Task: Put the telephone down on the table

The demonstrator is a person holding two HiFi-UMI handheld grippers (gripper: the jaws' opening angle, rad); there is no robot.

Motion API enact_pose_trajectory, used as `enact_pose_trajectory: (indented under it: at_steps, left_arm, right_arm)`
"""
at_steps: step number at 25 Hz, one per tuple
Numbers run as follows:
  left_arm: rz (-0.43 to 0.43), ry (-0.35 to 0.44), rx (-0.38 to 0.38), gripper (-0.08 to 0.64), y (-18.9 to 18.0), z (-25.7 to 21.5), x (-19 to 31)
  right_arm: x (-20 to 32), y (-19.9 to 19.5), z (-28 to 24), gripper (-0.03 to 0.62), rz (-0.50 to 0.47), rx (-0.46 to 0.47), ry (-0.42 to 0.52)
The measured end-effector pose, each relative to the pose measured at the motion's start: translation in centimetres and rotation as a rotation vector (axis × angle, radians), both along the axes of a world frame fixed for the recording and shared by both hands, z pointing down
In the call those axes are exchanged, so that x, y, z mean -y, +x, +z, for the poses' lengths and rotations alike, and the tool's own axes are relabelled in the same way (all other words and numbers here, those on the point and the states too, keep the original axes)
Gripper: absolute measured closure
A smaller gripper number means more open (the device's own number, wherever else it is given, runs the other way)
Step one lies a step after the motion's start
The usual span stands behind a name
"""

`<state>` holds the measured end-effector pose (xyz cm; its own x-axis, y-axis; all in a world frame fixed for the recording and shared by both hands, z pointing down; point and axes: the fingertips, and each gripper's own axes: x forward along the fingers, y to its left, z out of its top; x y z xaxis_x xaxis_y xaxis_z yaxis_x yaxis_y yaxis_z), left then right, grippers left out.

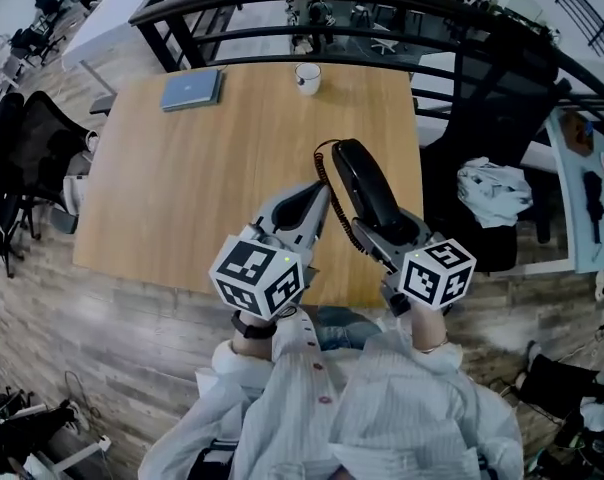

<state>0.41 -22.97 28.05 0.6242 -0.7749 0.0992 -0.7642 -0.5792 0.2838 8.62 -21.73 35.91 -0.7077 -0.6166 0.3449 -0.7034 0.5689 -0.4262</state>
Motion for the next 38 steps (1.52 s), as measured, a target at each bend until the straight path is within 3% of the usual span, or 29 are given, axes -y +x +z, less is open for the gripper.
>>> enact_pose_trajectory:
  at_steps: [8,17,27,38]
  left_arm:
    - [-0.017,-0.051,0.020,0.551,-1.8,1.0,2.9]
    - [0.033,-0.037,0.015,0.551,-2.6,-0.2,4.8]
    - [0.077,-0.070,0.034,0.551,-2.0,1.0,4.8]
    - [0.126,-0.146,0.050,0.551,-0.2,4.2,4.5]
  right_arm:
    - [3.1,-1.5,0.8,0.285,-0.013,0.006,-0.047]
    - [4.7,-1.8,-0.6,0.285,0.054,0.003,-0.015]
    - [4.6,-0.3,-0.1,0.285,0.119,-0.003,-0.024]
    - [4.0,1.2,3.5,0.285,0.147,-0.039,-0.105]
